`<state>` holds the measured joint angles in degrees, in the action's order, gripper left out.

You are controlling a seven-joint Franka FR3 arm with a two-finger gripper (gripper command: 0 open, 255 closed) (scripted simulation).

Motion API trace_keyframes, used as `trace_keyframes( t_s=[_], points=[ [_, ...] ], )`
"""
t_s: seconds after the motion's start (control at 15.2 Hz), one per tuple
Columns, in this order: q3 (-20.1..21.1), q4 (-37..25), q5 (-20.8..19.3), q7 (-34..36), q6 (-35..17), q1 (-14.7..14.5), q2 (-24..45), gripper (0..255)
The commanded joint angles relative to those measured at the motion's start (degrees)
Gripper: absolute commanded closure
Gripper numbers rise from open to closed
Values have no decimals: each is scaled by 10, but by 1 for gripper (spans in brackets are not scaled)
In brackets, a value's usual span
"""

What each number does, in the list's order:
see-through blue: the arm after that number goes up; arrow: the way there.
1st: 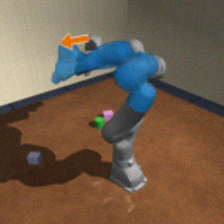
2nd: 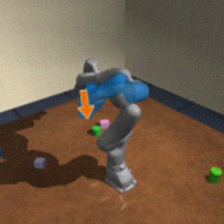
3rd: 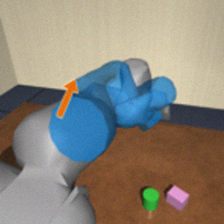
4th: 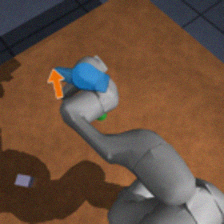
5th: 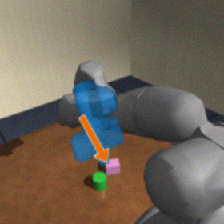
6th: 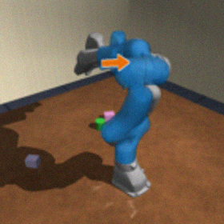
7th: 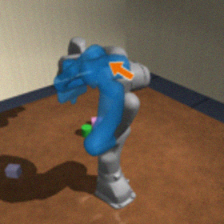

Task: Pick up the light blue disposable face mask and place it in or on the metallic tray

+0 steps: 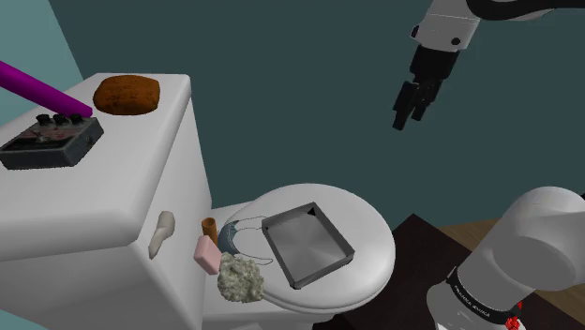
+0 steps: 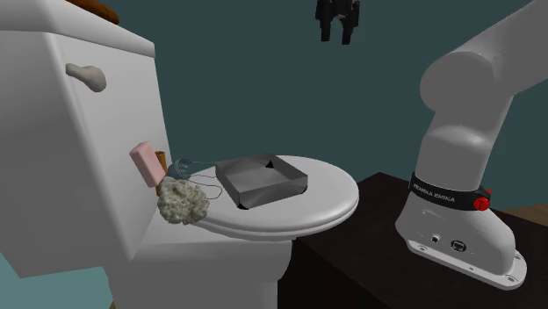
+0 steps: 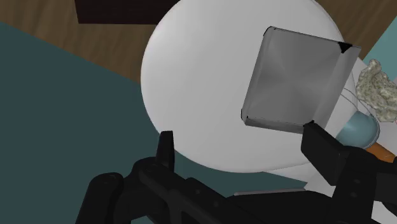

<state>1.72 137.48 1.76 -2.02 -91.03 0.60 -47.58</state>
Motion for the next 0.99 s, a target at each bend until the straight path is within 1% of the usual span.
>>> trace_keyframes(
  t_s=[0.0, 0.46, 0.92],
  points=[
    [0, 0, 0, 0, 0, 0, 0, 0],
    [31, 61, 36, -28, -132, -47, 58, 0],
    [66, 91, 69, -59, -267, -95, 147, 0]
  ],
)
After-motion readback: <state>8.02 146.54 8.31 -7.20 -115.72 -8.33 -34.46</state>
